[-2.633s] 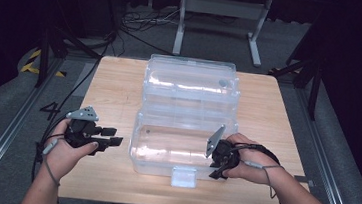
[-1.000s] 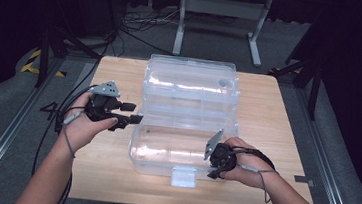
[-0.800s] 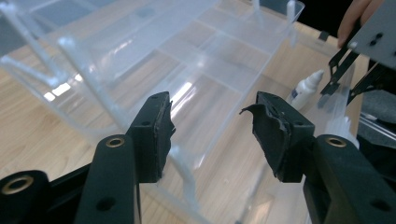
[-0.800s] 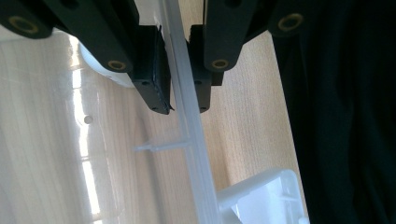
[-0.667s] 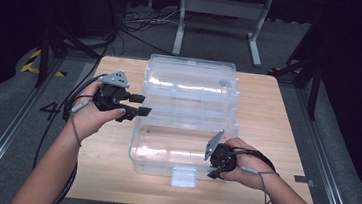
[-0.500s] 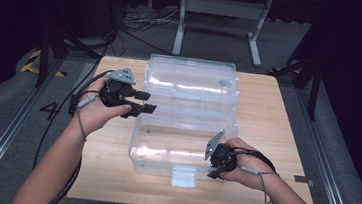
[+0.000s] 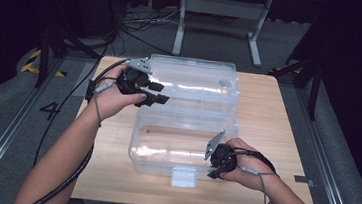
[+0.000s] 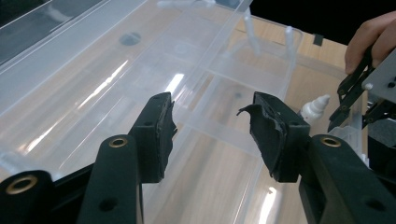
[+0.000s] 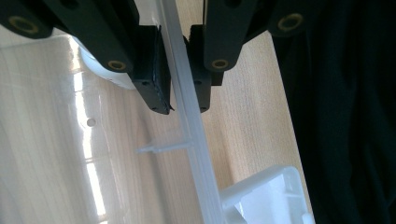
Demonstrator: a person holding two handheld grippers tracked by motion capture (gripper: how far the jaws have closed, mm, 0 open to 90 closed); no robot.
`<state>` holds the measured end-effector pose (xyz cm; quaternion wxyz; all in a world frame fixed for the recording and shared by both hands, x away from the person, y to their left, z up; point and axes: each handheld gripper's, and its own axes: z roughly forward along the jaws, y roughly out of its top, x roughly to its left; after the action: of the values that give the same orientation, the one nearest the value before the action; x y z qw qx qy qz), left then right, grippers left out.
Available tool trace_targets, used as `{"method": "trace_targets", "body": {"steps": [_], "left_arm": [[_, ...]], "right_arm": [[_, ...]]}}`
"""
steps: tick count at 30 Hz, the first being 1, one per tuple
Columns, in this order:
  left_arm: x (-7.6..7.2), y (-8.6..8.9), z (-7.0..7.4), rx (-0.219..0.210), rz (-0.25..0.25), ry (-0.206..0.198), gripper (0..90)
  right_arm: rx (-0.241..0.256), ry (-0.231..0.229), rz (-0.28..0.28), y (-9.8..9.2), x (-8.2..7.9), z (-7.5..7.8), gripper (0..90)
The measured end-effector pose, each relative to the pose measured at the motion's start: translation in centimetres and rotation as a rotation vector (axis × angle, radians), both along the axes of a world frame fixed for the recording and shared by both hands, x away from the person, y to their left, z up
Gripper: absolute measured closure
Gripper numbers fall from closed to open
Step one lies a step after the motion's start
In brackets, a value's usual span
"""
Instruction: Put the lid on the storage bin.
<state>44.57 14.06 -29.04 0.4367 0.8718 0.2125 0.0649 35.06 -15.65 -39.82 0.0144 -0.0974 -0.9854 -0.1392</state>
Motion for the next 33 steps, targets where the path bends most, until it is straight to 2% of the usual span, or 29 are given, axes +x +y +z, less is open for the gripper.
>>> {"method": "trace_targets", "body": {"steps": [6, 14, 15, 17, 23, 28, 33], "left_arm": [[1.2, -1.4, 0.3, 0.026, -0.025, -0.002, 50.1], [2.8, -3.5, 0.3, 0.065, -0.053, -0.003, 50.7], [3.3, -4.1, 0.3, 0.074, -0.061, -0.008, 50.7], [3.7, -4.4, 0.2, 0.071, -0.061, -0.002, 51.1], [4.6, -5.3, -0.4, 0.1, -0.054, 0.016, 52.5], [5.1, -6.2, -0.8, 0.095, -0.064, 0.032, 54.3], [5.3, -7.2, -1.0, 0.117, -0.095, 0.034, 58.6]], "right_arm": [[0.001, 0.002, -0.024, 0.0, -0.2, 0.0, 79.7], [-0.005, -0.001, -0.02, 0.0, -0.2, 0.1, 79.7], [-0.002, 0.001, -0.021, 0.0, -0.2, 0.1, 79.7], [0.004, -0.003, -0.017, 0.0, -0.2, 0.0, 79.7], [0.013, -0.005, -0.017, -0.2, -0.1, 0.0, 79.7], [0.013, -0.008, -0.017, -0.2, -0.2, 0.0, 79.8], [0.013, -0.004, -0.016, -0.2, -0.2, 0.0, 79.8]]}}
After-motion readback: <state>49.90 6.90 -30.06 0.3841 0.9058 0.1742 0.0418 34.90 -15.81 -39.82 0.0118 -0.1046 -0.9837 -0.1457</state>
